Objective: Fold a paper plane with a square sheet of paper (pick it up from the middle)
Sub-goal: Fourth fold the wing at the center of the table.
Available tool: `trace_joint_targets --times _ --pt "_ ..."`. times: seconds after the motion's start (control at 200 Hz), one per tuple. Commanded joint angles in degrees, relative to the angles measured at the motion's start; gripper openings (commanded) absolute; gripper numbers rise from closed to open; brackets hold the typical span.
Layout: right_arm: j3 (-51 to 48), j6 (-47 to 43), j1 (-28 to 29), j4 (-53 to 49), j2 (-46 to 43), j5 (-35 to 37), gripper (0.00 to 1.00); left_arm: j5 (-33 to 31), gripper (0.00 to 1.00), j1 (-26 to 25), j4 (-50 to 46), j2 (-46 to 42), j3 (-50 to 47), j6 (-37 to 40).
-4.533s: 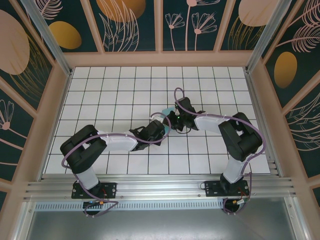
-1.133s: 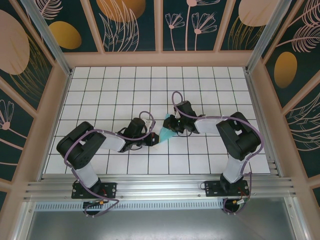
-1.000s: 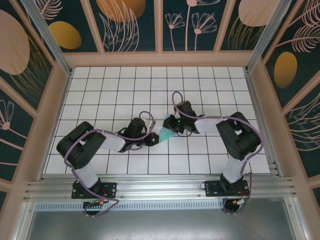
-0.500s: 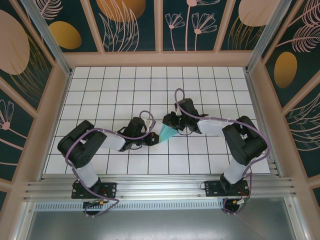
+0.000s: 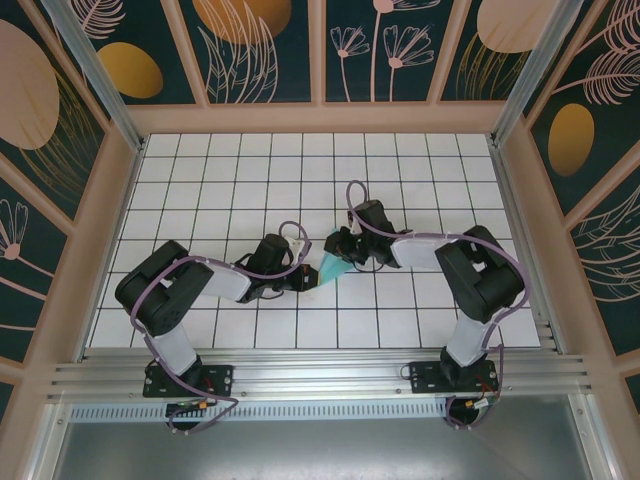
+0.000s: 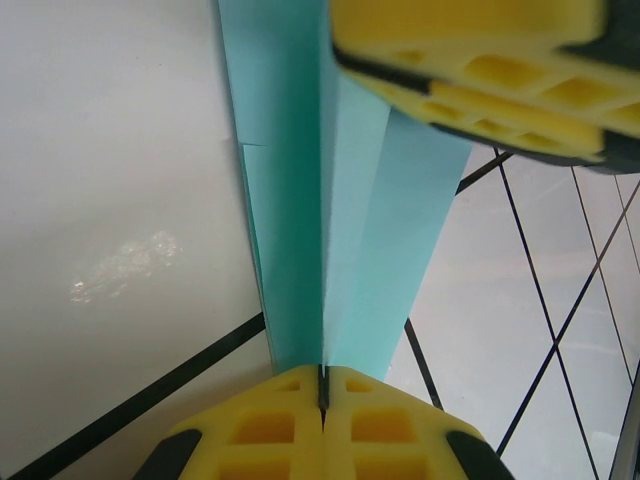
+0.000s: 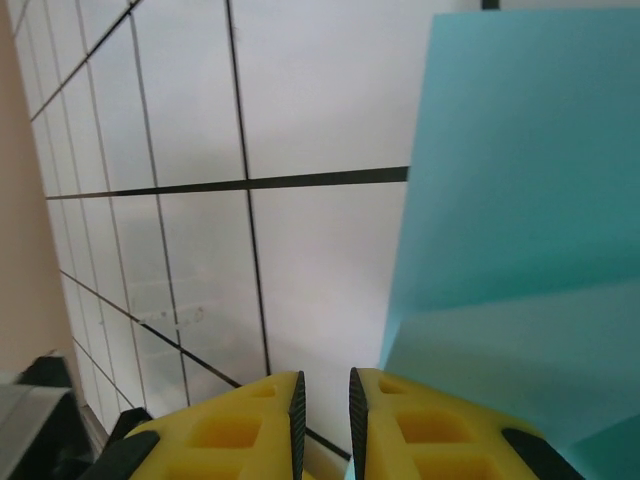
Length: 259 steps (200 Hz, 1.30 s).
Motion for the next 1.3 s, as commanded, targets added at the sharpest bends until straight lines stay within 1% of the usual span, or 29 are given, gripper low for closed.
trace_joint_targets --times 0.0,0.22,0.3,0.41,0.485,0.601,0.691,0.831,1.036,1.291 --pt "1.81 -0.73 -0.36 2.52 2.12 -1.86 0.23 -0.61 0.0 -0.7 -1.79 2.15 -1.56 -0.03" --pt "2.19 -1.02 -0.46 3.09 2.23 -2.99 0.24 -1.49 0.0 -0.7 -1.3 1.9 -1.88 -0.15" --pt "1.72 -1.36 -0.45 2.39 0.19 -2.5 0.26 -2.4 0.0 -0.69 -0.8 1.55 -2.44 -0.65" --pt "0.03 -2.42 -0.83 -0.26 -4.24 1.06 0.27 -3.18 0.0 -0.7 0.45 1.16 -3.23 -1.92" --pt "-1.87 -2.23 -1.45 -0.34 -6.47 1.13 0.28 -3.92 0.0 -0.71 0.46 0.91 -3.24 -2.18" --pt "-3.98 -1.44 -1.53 0.89 -7.18 -0.28 0.28 -4.11 0.0 -0.72 0.87 0.94 -3.15 -2.88" --pt "-5.31 -0.26 -1.5 3.33 -6.77 -1.41 0.28 -4.29 0.0 -0.64 0.81 0.91 -3.15 -2.99" --pt "-3.73 0.15 -1.42 5.56 -3.9 -3.77 0.27 -3.95 0.0 -0.7 1.25 1.37 -3.4 -3.16" --pt "-0.13 -0.8 -1.37 3.92 0.3 -3.54 0.27 -3.5 0.0 -0.65 0.98 1.44 -3.24 -2.49" --pt "1.41 -1.34 -1.5 2.8 2.64 -2.88 0.27 -3.19 0.0 -0.66 0.39 1.08 -3.15 -2.07"
